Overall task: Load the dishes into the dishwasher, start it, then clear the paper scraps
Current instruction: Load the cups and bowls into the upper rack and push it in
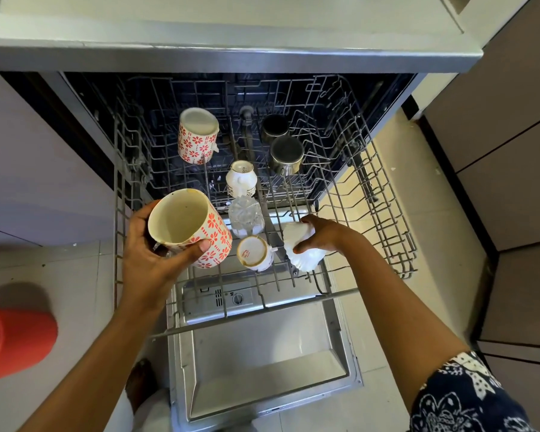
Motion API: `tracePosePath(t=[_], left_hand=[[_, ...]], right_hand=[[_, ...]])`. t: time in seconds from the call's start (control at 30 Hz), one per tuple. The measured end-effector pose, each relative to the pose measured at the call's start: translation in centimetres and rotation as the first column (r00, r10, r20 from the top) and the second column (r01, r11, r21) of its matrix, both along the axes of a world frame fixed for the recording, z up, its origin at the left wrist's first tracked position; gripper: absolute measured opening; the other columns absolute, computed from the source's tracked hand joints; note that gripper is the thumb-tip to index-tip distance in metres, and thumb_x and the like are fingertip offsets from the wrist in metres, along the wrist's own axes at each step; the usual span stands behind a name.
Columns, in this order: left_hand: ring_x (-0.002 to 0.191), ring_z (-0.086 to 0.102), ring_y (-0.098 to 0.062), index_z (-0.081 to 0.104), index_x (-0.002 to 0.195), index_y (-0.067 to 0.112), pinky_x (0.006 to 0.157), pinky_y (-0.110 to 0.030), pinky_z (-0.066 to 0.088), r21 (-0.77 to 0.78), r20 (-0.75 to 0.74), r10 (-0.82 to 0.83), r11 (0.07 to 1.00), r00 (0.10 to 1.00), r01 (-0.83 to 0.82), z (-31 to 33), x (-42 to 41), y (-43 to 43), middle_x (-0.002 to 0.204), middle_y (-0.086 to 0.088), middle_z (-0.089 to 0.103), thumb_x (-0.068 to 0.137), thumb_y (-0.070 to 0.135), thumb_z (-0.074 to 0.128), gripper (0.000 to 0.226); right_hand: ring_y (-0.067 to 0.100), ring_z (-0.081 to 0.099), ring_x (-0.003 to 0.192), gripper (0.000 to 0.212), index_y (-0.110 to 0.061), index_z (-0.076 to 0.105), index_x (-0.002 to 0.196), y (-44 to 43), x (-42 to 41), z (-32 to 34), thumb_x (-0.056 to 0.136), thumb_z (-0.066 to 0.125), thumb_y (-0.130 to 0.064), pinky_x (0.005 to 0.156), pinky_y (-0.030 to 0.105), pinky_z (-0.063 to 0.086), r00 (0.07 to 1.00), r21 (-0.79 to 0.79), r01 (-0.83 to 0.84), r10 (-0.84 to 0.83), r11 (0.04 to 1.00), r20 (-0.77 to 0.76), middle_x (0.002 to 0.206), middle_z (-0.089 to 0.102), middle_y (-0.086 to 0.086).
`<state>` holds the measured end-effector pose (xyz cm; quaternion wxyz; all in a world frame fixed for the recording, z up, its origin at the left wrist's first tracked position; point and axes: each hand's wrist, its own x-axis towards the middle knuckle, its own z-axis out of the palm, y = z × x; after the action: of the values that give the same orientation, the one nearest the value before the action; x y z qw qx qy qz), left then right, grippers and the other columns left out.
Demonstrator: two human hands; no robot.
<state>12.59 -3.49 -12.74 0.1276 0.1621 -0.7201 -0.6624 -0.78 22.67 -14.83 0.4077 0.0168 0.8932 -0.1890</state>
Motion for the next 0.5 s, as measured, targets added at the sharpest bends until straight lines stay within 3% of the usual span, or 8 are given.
tracePosePath(t=[0.2,0.43,0.5], left_hand=[[0.107,0.057,0.0,0.042,0.129,0.026,0.086,-0.024,0.055,0.013,0.021,-0.021,1.0,1.0,0.021,-0.15,-0.29,0.23,0.115,0.02,0.055,0.053,0.029,0.086,0.087],[0.107,0.056,-0.001,0.041,0.129,0.027,0.088,-0.03,0.053,0.008,0.032,-0.024,1.0,0.999,0.024,0.09,-0.24,0.66,0.114,0.023,0.053,0.056,0.028,0.079,0.082],[0.109,0.055,-0.005,0.042,0.129,0.027,0.09,-0.034,0.053,0.015,0.029,-0.028,1.0,0.999,0.027,0.2,-0.24,0.68,0.115,0.022,0.053,0.057,0.028,0.08,0.082]], right_hand=[[0.029,0.047,0.121,0.085,-0.019,0.032,0.143,0.61,0.24,-0.09,0.072,0.08,-0.024,0.096,0.034,0.04,0.999,-0.063,0.026,-0.028,0.998,-0.031,0.139,0.045,0.009],[0.028,0.043,0.127,0.088,-0.021,0.031,0.144,0.72,0.26,-0.04,0.071,0.08,-0.028,0.1,0.034,0.039,0.996,-0.112,0.069,-0.075,0.991,-0.046,0.145,0.04,0.006],[0.027,0.045,0.125,0.078,-0.019,0.036,0.141,0.7,0.35,0.5,0.075,0.077,-0.029,0.095,0.031,0.041,0.985,-0.141,0.118,-0.134,0.983,-0.112,0.145,0.041,0.006]])
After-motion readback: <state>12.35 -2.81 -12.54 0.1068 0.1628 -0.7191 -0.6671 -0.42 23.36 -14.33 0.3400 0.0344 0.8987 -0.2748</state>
